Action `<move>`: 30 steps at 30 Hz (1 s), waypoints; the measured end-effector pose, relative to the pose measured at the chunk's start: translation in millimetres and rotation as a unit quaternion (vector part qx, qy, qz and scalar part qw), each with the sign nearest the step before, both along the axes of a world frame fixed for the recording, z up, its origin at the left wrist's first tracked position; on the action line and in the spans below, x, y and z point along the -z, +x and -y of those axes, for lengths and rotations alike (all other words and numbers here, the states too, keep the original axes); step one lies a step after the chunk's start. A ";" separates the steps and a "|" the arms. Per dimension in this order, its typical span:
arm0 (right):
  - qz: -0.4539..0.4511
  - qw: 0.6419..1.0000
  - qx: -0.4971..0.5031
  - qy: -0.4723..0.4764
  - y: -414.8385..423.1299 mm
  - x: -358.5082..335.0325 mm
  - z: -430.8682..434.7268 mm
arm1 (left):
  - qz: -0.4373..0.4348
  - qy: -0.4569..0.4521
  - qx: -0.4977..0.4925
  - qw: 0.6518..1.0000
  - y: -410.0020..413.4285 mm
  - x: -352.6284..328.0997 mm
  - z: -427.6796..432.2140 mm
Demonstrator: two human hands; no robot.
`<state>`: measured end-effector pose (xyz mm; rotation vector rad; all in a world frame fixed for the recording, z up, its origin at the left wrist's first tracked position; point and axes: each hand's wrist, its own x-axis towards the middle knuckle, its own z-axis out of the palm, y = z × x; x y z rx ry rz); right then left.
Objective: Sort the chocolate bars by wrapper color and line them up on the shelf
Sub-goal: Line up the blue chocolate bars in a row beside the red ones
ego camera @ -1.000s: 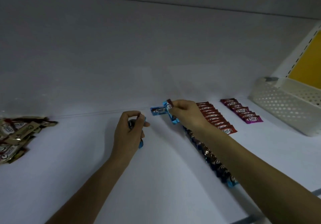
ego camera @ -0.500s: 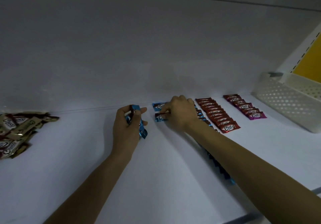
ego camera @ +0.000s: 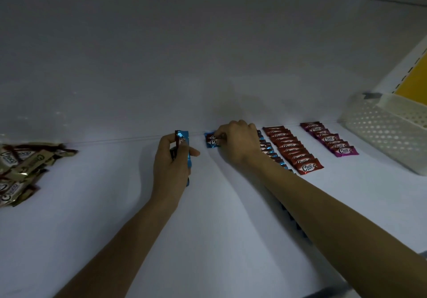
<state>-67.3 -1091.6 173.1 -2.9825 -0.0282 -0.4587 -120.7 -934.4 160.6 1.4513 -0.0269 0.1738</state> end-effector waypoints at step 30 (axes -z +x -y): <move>-0.154 0.891 -0.049 0.424 -52.4 -30.1 6.7 | 0.005 -0.001 0.014 1.000 -0.3 0.1 2.7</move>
